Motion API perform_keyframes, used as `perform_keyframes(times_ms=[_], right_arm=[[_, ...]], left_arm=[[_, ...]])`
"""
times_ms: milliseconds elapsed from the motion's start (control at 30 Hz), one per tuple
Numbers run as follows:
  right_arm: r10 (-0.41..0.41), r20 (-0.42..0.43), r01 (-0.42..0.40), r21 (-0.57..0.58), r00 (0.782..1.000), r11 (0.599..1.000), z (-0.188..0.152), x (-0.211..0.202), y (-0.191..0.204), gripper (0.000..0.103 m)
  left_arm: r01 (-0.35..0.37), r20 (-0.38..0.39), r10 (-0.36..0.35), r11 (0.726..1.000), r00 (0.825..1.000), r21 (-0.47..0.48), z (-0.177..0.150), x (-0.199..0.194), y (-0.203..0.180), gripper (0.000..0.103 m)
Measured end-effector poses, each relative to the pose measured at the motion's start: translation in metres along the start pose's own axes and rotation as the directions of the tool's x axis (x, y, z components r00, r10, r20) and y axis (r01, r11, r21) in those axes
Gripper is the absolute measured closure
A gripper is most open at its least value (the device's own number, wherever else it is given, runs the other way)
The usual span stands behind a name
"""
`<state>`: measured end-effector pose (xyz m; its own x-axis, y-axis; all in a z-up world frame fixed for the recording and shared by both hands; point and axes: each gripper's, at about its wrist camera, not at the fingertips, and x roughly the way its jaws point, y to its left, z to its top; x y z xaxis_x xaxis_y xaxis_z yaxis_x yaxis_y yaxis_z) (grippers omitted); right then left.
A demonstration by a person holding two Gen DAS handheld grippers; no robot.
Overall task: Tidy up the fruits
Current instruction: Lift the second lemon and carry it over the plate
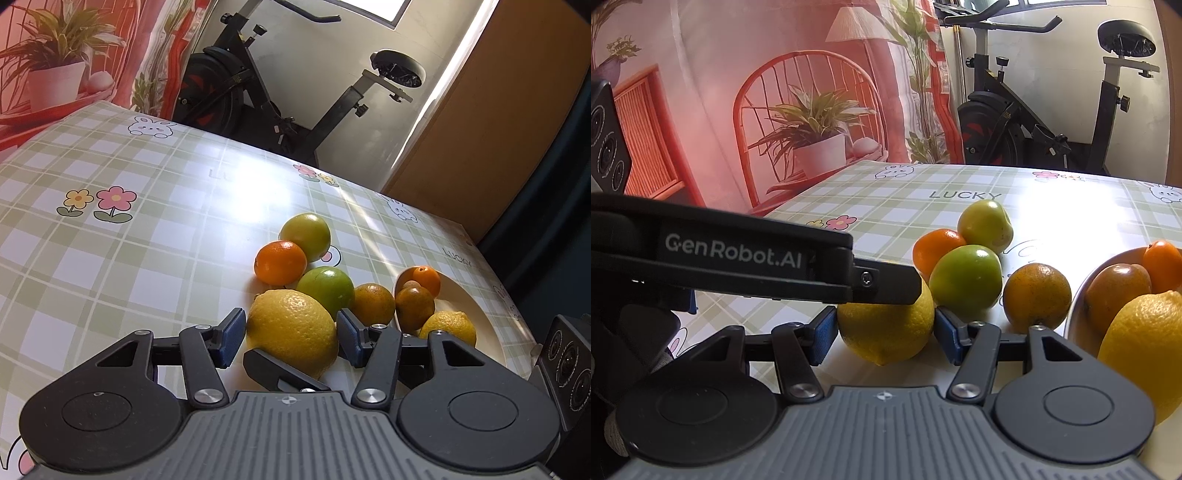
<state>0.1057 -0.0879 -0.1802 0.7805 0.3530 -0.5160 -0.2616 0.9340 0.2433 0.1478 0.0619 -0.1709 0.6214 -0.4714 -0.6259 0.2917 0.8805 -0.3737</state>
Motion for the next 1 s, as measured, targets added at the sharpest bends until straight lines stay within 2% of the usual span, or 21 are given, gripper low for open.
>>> perform_keyframes(times_ms=[733,1000], right_arm=[[0.004,-0.006,-0.004,-0.001,1.000,1.000,0.000,0.002,0.001,0.044],[0.013,0.017,-0.013,-0.024,1.000,1.000,-0.003,-0.008,0.006,0.044]], left_arm=[[-0.005,0.010,0.005,1.000,1.000,0.009,-0.005,-0.004,-0.002,0.046],[-0.005,0.021,0.004,1.000,1.000,0.024,-0.008,-0.015,-0.010,0.046]])
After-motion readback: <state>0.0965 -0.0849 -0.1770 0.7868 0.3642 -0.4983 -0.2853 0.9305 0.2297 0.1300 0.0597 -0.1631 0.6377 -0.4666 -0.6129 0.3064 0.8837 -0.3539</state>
